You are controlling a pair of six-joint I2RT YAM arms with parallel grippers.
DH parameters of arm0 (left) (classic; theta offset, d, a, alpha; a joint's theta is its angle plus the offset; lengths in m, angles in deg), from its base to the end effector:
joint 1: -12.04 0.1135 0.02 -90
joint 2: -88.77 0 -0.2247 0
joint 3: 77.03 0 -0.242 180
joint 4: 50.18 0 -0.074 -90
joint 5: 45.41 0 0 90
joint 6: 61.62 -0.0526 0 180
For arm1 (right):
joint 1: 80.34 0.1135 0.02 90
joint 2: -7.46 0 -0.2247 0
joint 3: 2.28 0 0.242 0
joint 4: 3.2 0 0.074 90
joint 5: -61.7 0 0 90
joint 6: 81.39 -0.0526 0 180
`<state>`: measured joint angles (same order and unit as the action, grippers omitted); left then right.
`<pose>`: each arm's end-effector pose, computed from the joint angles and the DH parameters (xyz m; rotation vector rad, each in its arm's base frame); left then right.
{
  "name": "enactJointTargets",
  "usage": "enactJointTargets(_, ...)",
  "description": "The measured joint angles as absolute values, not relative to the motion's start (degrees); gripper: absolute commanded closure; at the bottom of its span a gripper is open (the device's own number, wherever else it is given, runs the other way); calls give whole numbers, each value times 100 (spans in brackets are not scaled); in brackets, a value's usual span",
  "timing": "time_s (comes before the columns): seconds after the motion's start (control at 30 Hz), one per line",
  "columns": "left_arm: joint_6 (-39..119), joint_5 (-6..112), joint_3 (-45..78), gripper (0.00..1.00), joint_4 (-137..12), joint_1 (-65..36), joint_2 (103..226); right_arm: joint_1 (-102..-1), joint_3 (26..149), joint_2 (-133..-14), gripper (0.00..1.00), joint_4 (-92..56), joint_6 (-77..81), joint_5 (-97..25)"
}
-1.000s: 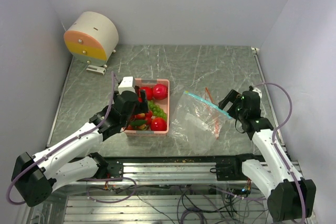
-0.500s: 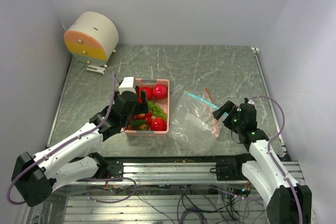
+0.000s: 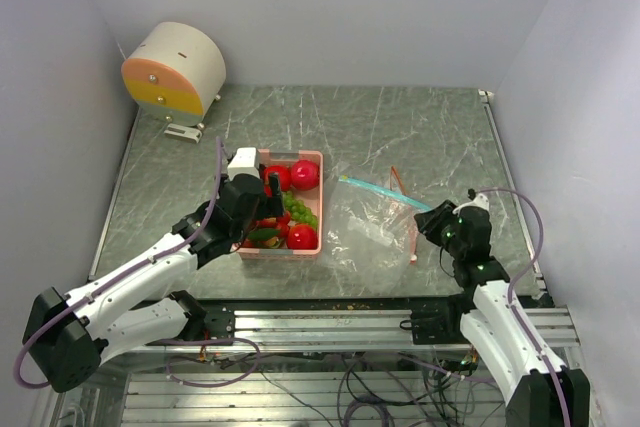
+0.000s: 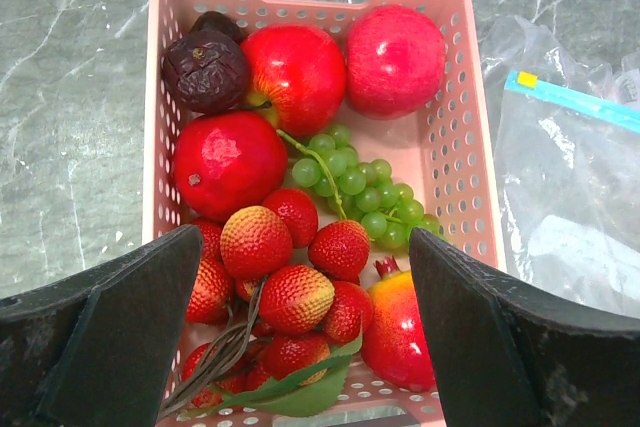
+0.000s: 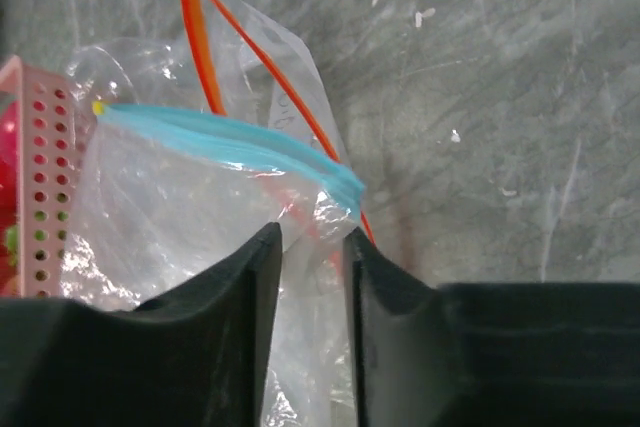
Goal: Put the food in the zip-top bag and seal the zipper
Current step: Pick up the zipper food storage bag at the center of the board.
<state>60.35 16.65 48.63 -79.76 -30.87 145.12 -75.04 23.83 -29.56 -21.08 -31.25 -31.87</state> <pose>0.1925 -0.1453 0.2290 -0.0881 2.0627 -0.2910 0.1880 0.0207 0.1421 0.5918 2.0340 0.5420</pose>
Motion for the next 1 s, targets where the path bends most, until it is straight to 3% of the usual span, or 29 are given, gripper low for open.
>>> enactJointTargets(0.03, 6037, 1665, 4863, 4, -7976, -3087, 14512, -7504, 2383, -2929, 99, -2069, -3105, -3179)
enactJointTargets(0.07, 6037, 1665, 4863, 4, -7976, -3087, 14512, -7504, 2383, -2912, 100, -2021, -3131, -3176)
enactJointTargets(0.3, 6080, 1724, 4863, 4, -7976, -3087, 14510, -7504, 2418, -2741, 100, -1969, -3053, -3393)
enactJointTargets(0.6, 6463, 2338, 4469, 4, -7845, -3083, 14220, -7504, 3340, -1382, 100, -2342, -2666, -3701)
enactJointTargets(0.8, 7103, 3203, 4404, 4, -7152, -3083, 14217, -7504, 3561, -1185, 100, -2174, -2432, -4005)
enactJointTargets(1.0, 8124, 4226, 4404, 4, -5937, -3081, 15002, -7504, 3530, -1089, 100, -2012, -2334, -4374)
